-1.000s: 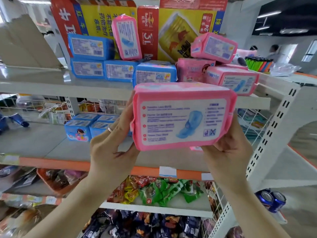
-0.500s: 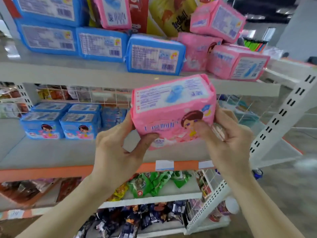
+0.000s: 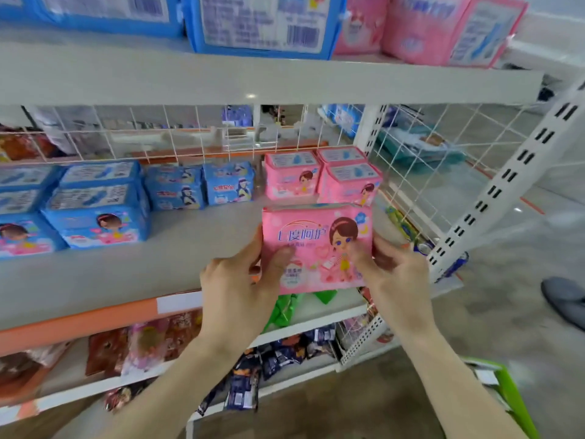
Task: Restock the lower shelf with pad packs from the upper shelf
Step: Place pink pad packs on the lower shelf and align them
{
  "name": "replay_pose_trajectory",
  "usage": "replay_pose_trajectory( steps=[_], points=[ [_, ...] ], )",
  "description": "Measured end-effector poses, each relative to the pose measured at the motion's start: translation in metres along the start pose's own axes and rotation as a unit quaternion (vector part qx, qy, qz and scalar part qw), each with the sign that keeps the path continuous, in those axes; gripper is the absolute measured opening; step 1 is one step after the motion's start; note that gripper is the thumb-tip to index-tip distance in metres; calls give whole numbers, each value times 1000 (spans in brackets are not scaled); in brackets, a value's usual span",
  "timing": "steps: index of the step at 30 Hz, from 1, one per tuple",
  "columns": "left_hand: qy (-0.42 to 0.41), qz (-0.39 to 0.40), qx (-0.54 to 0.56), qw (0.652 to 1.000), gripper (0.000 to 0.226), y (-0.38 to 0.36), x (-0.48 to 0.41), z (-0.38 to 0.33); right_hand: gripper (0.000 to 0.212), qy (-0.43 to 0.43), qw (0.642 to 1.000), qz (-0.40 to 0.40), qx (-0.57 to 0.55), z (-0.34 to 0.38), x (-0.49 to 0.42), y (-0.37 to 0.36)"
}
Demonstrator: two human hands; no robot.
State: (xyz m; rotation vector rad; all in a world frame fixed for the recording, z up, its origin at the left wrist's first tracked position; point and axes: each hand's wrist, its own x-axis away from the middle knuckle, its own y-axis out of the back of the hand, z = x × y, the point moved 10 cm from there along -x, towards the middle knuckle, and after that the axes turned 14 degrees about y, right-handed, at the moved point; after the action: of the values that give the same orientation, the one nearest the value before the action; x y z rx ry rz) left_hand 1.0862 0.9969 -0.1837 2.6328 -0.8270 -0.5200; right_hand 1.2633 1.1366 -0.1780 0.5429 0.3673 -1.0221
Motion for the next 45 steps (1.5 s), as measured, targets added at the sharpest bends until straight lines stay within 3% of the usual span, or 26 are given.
replay_pose_trajectory(
  steps=[4, 7, 15, 20, 23, 29, 31, 33, 35, 38, 40, 45],
  points=[
    [15, 21, -3, 1000, 52, -26, -17, 1, 17, 13, 999, 32, 5, -20, -23, 5],
    [65, 43, 12, 997, 24, -53, -32, 14, 25, 15, 998, 59, -2, -50, -43, 4],
    [201, 13, 49, 978, 53, -128, -63, 73, 39, -9, 991, 133, -12, -170, -86, -14],
    [212, -40, 17, 976, 58, -143, -90, 96, 43, -3, 982, 170, -78, -222, -102, -47],
    [216, -46, 0, 975, 51, -149, -109, 110, 37, 16, 987, 147, -68, -242, -115, -59],
    [153, -44, -7, 987, 41, -155, -138, 108, 26, 121, 985, 75, 102, -235, -142, -49],
    [144, -41, -3, 989, 44, -157, -147, 108, 24, 149, 972, 9, 182, -223, -147, -35],
    [139, -31, -3, 990, 49, -161, -155, 112, 43, 156, 954, -57, 248, -216, -149, -21],
    [137, -27, -9, 990, 50, -163, -162, 115, 75, 138, 942, -87, 294, -220, -152, -14],
    [135, -26, -16, 990, 47, -166, -173, 115, 107, 101, 957, -66, 264, -243, -160, -20],
    [139, -18, -21, 990, 48, -169, -181, 115, 113, 95, 968, -35, 230, -254, -165, -29],
    [135, -22, -27, 990, 49, -175, -188, 118, 104, 86, 967, -15, 240, -263, -172, -33]
  ],
)
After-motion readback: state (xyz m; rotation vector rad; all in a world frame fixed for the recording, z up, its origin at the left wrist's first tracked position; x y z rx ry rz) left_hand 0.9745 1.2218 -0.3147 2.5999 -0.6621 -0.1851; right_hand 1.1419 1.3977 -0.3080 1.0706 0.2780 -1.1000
